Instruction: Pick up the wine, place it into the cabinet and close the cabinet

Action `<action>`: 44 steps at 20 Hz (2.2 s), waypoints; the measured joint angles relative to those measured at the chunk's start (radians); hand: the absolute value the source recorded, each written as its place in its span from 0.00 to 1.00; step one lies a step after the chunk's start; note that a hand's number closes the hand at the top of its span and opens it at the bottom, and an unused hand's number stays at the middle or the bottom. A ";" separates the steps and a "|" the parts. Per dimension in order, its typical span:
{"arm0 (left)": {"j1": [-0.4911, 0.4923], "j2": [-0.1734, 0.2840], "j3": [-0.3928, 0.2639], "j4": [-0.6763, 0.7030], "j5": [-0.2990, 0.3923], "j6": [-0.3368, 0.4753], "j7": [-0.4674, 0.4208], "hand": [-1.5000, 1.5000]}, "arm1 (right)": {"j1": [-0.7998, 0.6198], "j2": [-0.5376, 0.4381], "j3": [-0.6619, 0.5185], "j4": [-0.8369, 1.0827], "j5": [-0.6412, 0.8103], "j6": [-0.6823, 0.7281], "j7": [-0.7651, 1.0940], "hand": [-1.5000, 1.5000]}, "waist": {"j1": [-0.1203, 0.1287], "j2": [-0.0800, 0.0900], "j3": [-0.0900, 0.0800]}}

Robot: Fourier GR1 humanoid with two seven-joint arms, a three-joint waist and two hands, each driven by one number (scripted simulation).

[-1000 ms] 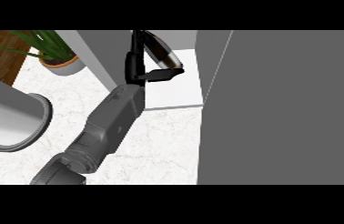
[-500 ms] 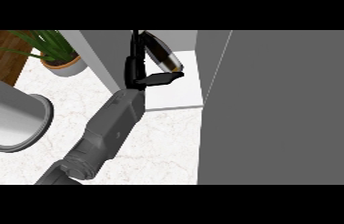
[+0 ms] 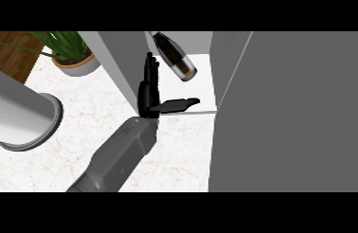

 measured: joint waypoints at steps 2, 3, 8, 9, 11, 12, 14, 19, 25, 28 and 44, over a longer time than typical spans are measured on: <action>0.061 0.000 -0.062 -0.085 0.013 0.052 0.000 0.00 | 0.008 -0.011 -0.018 -0.001 0.000 0.007 -0.006 0.00 | 0.009 -0.001 0.000; 0.080 0.000 -0.095 -0.128 0.021 0.088 0.007 0.00 | -0.001 -0.017 -0.035 0.002 0.000 0.008 -0.007 0.00 | 0.012 -0.001 0.000; 0.181 0.001 -0.215 -0.332 0.005 0.219 0.037 0.00 | 0.030 -0.028 -0.055 -0.007 0.003 0.014 -0.019 0.00 | 0.025 -0.002 0.000; 0.213 0.008 -0.231 -0.380 -0.009 0.233 0.045 0.00 | 0.014 -0.029 -0.056 -0.007 0.004 0.004 -0.005 0.00 | 0.030 -0.002 0.001; 0.246 0.008 -0.265 -0.457 -0.030 0.273 0.067 0.00 | 0.015 -0.026 -0.049 -0.007 0.006 -0.001 -0.003 0.00 | 0.032 -0.002 0.000; 0.270 0.015 -0.274 -0.500 -0.044 0.281 0.078 0.00 | 0.017 -0.028 -0.061 -0.005 0.005 0.003 -0.011 0.00 | 0.034 -0.002 0.000; 0.316 0.022 -0.297 -0.586 -0.072 0.309 0.097 0.00 | 0.023 -0.023 -0.050 -0.005 0.007 0.000 -0.017 0.00 | 0.036 -0.002 0.001; 0.430 0.072 -0.337 -0.787 -0.131 0.375 0.147 0.00 | 0.021 -0.042 -0.076 -0.014 0.003 0.006 0.000 0.00 | 0.038 -0.003 0.001; 0.560 0.111 -0.386 -0.964 -0.218 0.442 0.182 0.00 | 0.027 -0.036 -0.061 -0.012 0.006 0.007 -0.004 0.00 | 0.038 -0.002 0.001; 0.626 0.152 -0.396 -1.059 -0.244 0.441 0.193 0.00 | 0.010 -0.047 -0.071 -0.008 0.003 0.017 0.006 0.00 | 0.039 -0.001 0.001; 0.884 0.459 -0.413 -1.388 -0.271 0.278 0.188 0.00 | 0.092 -0.056 0.018 -0.005 -0.032 0.146 0.017 1.00 | 0.037 -0.001 0.000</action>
